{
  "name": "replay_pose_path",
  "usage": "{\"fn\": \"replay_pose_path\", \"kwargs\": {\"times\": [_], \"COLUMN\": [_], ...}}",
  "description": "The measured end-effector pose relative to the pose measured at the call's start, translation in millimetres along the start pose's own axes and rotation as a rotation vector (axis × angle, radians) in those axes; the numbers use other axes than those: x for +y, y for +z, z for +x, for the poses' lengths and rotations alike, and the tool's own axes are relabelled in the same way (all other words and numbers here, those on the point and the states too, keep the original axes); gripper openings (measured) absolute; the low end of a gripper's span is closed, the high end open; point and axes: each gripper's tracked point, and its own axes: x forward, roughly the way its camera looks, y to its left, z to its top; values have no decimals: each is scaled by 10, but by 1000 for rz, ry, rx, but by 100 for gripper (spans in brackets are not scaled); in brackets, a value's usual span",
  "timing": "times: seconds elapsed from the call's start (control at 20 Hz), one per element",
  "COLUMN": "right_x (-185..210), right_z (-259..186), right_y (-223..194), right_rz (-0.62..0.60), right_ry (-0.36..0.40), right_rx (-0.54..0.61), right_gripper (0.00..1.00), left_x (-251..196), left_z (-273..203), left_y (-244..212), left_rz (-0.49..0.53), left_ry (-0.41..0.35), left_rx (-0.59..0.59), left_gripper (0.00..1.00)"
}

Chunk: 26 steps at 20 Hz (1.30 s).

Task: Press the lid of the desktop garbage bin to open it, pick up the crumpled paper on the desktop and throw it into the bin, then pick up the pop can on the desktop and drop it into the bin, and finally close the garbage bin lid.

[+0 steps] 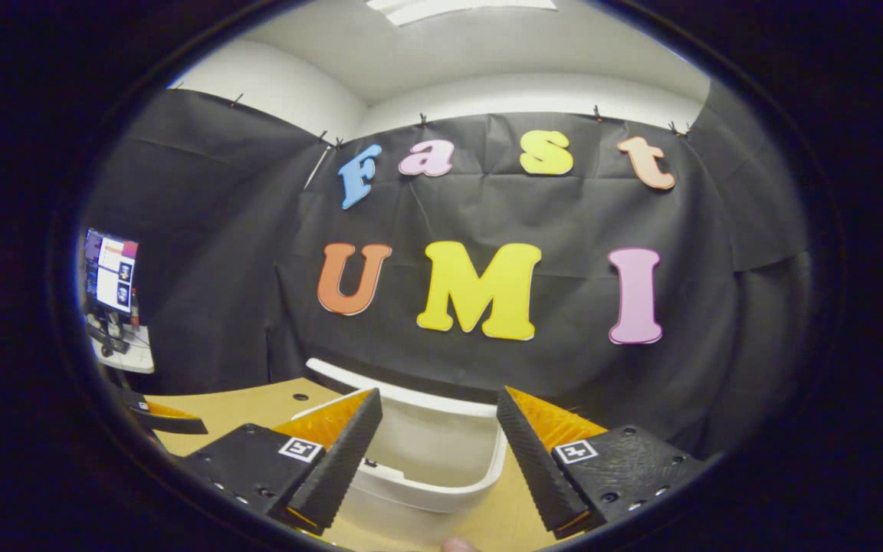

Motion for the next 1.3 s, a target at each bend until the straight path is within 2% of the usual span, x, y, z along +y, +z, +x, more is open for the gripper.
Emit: {"fn": "replay_pose_path", "kwargs": {"times": [0.05, 0.35, 0.55, 0.75, 1.05, 1.3], "right_x": [12, -182, -203, -225, -311, -384], "right_z": [13, -149, -418, -656, -842, -984], "right_y": [-26, -79, -255, -518, -1033, -1447], "right_rz": [19, 90, 78, 27, 65, 101], "right_ry": [7, -35, -49, -75, -96, -115], "right_rx": [-1, -17, -26, -15, 46, 108], "right_gripper": [94, 95, 95, 95, 95, 97], "left_x": [-5, -19, -64, -114, -258, -295], "left_z": [3, 3, 24, 37, -71, -155], "left_y": [-3, -112, -338, -698, -1448, -1924], "left_rz": [-1, 7, 4, -10, -50, -94], "left_ry": [0, 3, -7, -15, -32, -16], "left_rx": [1, 21, 73, 152, 324, 445], "left_gripper": [100, 100, 100, 100, 100, 100]}}
